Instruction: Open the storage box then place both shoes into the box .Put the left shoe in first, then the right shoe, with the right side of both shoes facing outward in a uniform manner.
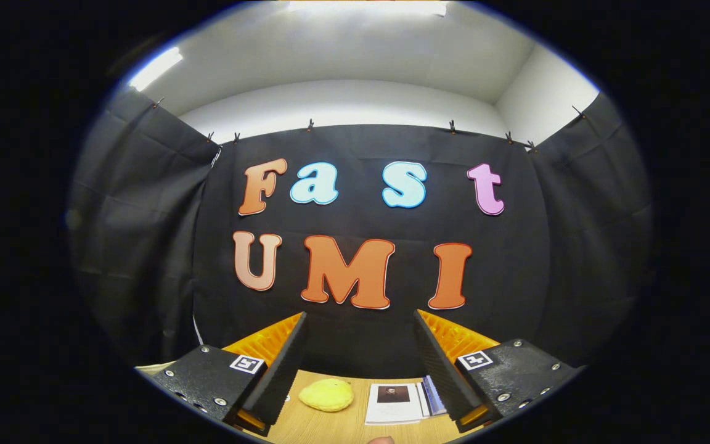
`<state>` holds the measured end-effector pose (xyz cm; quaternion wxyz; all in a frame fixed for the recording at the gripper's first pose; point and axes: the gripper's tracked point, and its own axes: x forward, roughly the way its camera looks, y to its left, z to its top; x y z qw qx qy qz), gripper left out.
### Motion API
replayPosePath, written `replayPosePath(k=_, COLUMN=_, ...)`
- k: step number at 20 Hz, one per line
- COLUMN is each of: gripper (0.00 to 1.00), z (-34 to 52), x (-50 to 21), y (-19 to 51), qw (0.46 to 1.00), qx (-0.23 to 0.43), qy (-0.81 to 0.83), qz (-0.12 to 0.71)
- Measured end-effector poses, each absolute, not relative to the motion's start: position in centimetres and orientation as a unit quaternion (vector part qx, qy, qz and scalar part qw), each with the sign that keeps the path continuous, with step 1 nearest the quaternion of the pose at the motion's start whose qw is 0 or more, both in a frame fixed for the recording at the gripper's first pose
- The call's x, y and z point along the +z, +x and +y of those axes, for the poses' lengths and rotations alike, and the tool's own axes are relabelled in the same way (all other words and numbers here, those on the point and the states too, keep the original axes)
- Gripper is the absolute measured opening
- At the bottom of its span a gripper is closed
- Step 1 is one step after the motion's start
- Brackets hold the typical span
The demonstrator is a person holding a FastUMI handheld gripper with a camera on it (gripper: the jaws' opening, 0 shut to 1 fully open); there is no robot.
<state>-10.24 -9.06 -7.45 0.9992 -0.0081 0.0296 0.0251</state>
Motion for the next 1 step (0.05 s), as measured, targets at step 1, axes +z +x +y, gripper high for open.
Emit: replayPosePath(k=1, gripper=0.98, z=-9.22, x=-7.38, y=-10.45, qw=0.999, qx=0.024, qy=-0.011, qz=0.028)
